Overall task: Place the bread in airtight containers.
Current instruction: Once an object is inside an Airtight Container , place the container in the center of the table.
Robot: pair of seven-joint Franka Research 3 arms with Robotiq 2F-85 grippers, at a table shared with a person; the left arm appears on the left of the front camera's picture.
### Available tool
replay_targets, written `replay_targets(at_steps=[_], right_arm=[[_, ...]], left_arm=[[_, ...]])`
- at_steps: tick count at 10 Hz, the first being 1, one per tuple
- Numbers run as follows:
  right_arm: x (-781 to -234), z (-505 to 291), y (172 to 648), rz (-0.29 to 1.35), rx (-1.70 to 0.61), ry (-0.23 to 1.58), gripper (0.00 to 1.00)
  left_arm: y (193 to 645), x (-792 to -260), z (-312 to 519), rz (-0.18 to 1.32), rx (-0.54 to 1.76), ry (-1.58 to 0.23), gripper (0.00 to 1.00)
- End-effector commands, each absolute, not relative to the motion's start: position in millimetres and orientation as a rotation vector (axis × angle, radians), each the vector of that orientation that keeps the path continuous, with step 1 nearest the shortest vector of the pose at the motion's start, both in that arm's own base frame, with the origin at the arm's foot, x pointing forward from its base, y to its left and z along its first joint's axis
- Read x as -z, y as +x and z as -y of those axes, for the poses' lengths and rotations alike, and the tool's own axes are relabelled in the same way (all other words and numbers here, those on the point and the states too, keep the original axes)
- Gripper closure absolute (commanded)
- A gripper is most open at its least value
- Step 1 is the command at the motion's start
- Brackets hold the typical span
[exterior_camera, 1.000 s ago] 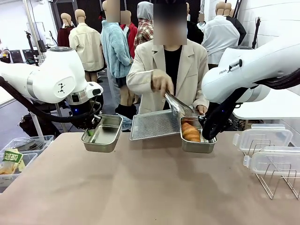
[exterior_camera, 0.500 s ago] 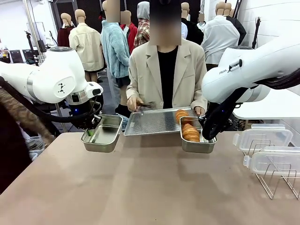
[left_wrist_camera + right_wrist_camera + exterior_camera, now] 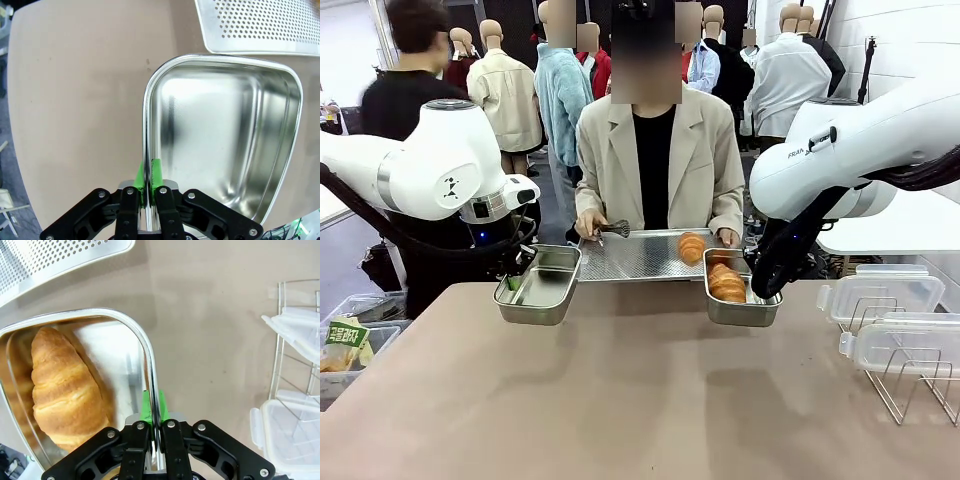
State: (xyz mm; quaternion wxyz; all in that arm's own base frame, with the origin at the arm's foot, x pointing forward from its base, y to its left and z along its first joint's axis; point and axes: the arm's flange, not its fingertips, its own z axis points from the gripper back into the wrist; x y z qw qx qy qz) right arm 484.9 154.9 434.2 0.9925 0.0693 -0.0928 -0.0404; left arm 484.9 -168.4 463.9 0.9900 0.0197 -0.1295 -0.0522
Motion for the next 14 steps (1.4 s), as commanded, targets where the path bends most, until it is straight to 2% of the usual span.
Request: replay_targets(at_steps=[1,8,14], right_arm=[[-436,-155,483,0.200,0.084,0.145,1.00],[-434,-155,485,0.186,0.081,0.139,1.00],[-368,-175,506,0.168,0.103,0.055,1.00]], left_arm=[[486,-465,165,0.280,0.116,0.034,1.00],[486,-465,165,0.280,0.116,0.034,1.00],[486,-465,165,0.280,0.116,0.034,1.00]])
